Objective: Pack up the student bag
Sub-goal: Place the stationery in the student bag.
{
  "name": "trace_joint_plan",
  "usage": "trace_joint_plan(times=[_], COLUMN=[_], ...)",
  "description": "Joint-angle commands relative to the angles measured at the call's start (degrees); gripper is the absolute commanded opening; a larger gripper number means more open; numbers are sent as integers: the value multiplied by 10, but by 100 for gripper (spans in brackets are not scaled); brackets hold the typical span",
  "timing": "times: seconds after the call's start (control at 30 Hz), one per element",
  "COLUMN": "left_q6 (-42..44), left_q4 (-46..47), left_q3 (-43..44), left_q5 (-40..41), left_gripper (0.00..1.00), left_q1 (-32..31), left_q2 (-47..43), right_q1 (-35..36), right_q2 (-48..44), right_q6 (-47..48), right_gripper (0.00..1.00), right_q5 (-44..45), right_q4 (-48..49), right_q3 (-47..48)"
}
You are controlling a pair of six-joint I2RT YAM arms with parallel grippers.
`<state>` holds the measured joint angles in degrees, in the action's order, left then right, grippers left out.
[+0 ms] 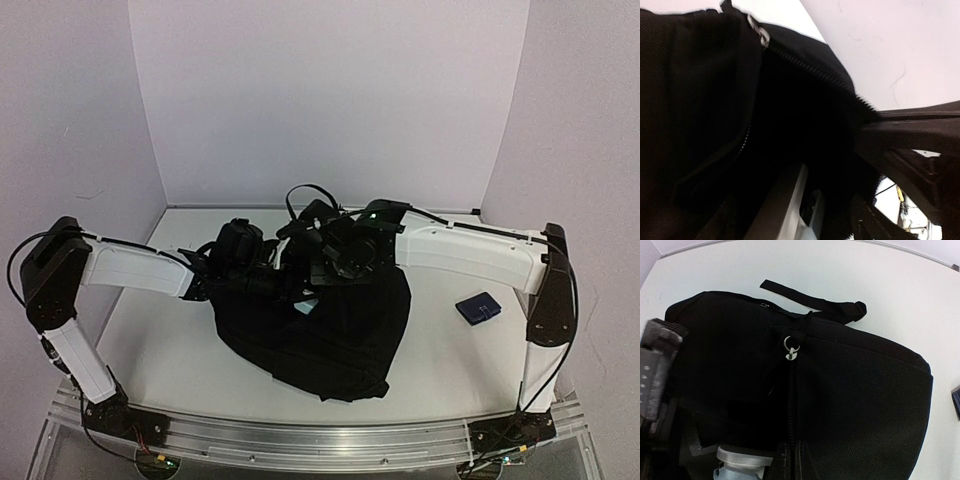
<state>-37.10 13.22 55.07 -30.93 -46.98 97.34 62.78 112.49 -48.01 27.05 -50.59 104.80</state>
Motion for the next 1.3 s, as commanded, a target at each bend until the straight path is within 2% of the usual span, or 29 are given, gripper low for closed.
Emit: trace_joint_plan(times=[0.0,0.1,0.23,0.3,0.33,0.43,0.67,0.8,1.27], left_q6=[41,51,53,50,48,44,23,7,-5], left_q4=[-76,-108,-129,-129,-128,-123,-78,-37,16], left_q3=[-2,-10,-21,-31,-36,-45,-39,-31,49], left_q5=[56,82,100,92,88,77,29,1,-42], left_gripper=[82,86,86,74,65,51,29,21,18], left_q1=[-2,-2,-2,-2,-2,-2,-4,-9,-39], left_q2=[-67,-87,-99,-108,-114,-122,-97,-72,41], right_q1=[-1,-2,-2,-2,-2,-2,-3,-3,-4], right_q2=[-44,-43,-38,-37,-37,-35,-33,-33,-33], right_q6=[7,13,16,16,16,22,26,26,32], right_gripper=[0,0,0,0,0,0,0,0,0], right_q5=[23,19,16,16,17,14,14,14,6], right_q4=[9,10,10,10,11,12,13,15,23], right_q3=[-3,-2,-4,-5,-6,-5,-5,-9,-12])
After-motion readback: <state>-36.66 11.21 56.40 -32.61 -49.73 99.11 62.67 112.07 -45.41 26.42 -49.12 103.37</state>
